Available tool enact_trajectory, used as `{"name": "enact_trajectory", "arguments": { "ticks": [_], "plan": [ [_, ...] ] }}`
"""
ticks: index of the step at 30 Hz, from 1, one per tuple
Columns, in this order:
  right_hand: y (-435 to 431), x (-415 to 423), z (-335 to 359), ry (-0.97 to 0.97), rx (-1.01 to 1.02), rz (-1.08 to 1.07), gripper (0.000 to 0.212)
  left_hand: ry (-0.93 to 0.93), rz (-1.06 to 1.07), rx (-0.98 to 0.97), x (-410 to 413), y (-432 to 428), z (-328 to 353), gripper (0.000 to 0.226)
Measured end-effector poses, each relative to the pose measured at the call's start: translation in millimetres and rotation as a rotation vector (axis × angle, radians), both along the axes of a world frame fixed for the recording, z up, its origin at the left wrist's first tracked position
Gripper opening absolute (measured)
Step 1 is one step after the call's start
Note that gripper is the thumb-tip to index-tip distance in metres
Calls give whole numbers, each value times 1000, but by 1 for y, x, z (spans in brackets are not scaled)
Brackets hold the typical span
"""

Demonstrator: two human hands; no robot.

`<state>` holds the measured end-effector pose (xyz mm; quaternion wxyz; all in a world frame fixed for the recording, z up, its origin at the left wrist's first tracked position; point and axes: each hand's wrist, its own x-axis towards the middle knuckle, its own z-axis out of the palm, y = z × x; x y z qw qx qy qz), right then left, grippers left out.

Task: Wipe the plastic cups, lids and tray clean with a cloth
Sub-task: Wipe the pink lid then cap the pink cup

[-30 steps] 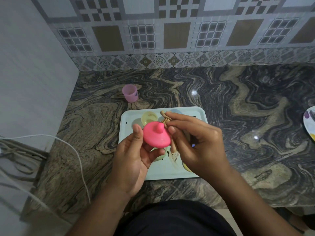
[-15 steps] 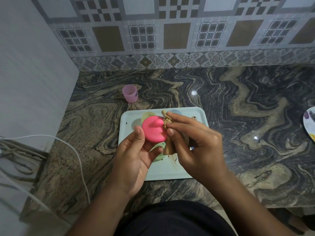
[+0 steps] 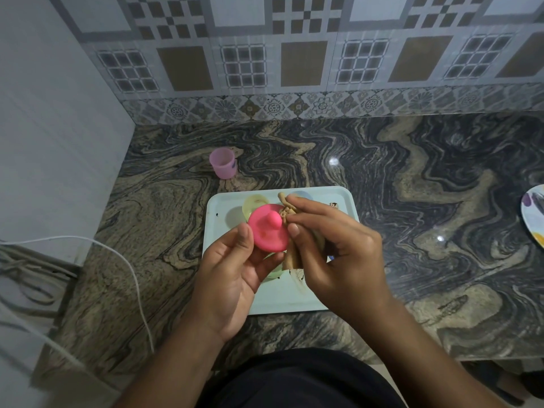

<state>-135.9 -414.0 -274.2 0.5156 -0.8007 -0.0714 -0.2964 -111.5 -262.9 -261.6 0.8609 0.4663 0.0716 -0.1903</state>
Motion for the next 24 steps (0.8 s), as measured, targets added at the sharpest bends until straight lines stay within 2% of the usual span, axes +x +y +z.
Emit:
{"name": "enact_trajectory", "arguments": {
  "ticks": [10,17,20,24],
  "plan": [
    [-13,12,4,7,-42,-42,10,58,-41,-71,0,1,-1,24],
    [0,2,-1,-25,-16,57,11,73,-56,-70,6,6,-5,28],
    [-4,6,0,-1,3,25,11,87,-134,-105,5,11,-9,26],
    [-8,9,1,75,-5,53,14,106,-307,-143,10,22,-14,42]
  ]
}}
